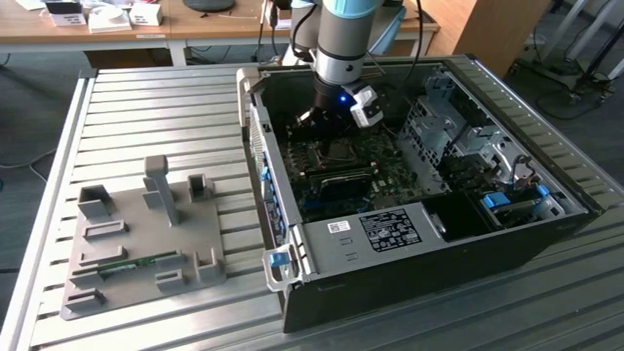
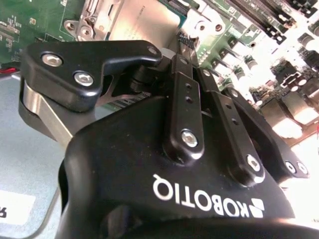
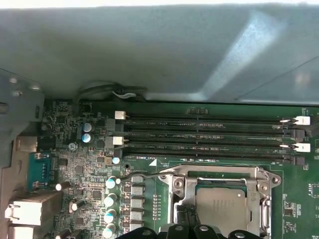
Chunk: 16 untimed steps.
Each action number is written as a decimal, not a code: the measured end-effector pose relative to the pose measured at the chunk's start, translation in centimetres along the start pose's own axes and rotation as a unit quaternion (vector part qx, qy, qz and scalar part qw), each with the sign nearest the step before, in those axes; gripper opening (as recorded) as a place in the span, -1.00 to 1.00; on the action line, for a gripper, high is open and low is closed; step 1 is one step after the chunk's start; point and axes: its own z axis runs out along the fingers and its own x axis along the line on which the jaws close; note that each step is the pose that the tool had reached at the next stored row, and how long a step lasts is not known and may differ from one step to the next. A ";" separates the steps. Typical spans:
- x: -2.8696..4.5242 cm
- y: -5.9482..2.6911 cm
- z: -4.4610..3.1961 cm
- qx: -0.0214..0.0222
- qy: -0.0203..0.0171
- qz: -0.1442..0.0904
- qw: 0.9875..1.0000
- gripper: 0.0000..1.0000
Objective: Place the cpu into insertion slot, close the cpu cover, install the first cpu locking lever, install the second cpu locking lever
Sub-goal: 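Close the cpu cover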
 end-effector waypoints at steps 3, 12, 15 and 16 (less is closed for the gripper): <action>0.01 -0.01 0.01 0.000 0.000 0.000 1.000 -0.79; 0.02 -0.02 0.44 0.001 0.000 0.000 1.000 -0.79; 0.02 -0.02 0.52 0.001 0.000 0.000 1.000 -0.79; 0.02 -0.01 0.55 0.001 0.000 0.000 1.000 -0.79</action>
